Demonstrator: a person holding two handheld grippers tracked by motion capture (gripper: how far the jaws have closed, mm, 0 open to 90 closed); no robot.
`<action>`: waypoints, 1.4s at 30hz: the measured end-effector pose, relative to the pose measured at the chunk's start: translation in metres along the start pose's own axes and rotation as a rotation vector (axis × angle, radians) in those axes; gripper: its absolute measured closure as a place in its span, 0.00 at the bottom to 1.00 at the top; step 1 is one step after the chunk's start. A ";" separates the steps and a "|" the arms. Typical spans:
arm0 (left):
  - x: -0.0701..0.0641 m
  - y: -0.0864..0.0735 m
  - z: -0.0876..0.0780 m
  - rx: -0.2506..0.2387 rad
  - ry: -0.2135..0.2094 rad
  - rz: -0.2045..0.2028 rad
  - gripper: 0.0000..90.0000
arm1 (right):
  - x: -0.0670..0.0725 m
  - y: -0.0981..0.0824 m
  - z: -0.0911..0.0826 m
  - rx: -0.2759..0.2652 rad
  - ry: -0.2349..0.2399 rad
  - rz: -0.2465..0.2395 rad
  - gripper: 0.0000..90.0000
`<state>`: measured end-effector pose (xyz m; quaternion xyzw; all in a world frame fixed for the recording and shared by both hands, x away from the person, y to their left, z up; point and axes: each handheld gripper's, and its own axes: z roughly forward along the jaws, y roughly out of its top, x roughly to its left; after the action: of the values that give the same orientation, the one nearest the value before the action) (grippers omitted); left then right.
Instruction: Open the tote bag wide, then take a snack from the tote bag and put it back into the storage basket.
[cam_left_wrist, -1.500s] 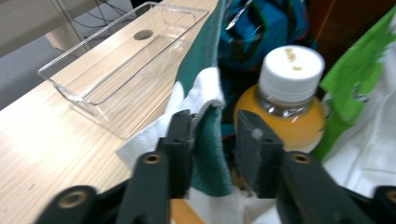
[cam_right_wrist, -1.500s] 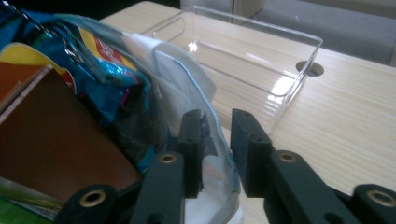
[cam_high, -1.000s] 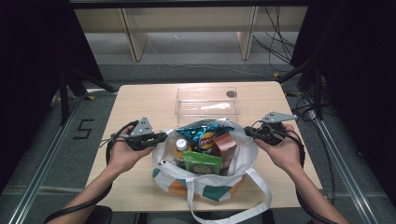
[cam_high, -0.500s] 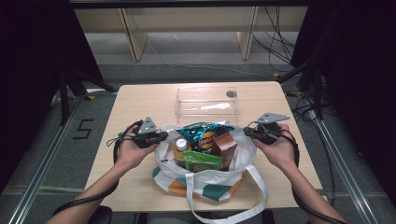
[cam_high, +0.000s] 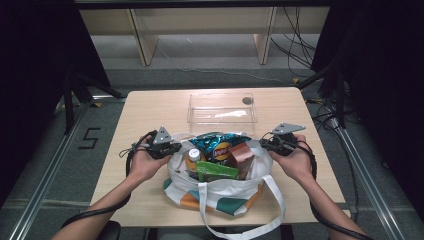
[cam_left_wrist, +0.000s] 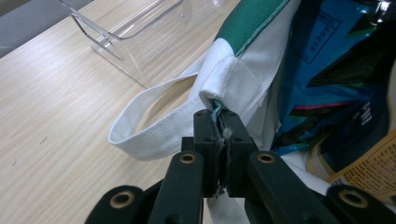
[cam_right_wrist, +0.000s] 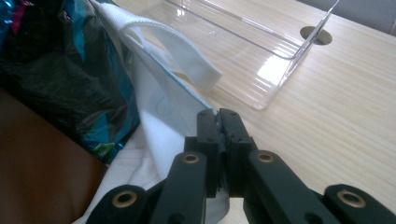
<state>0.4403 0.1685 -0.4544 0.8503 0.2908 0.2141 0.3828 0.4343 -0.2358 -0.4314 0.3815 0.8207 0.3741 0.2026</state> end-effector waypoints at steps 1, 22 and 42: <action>0.000 -0.001 0.001 0.003 -0.002 0.010 0.96 | 0.001 -0.001 0.002 -0.014 -0.009 0.009 0.98; 0.001 0.000 -0.035 -0.170 0.062 -0.086 0.71 | -0.004 0.009 -0.024 -0.143 0.008 0.104 0.75; 0.007 0.004 -0.054 -0.304 0.094 -0.169 0.54 | 0.000 0.027 -0.047 -0.269 0.042 0.109 0.66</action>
<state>0.4152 0.1990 -0.4170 0.7443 0.3430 0.2623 0.5095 0.4178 -0.2460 -0.3808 0.3871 0.7451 0.4992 0.2141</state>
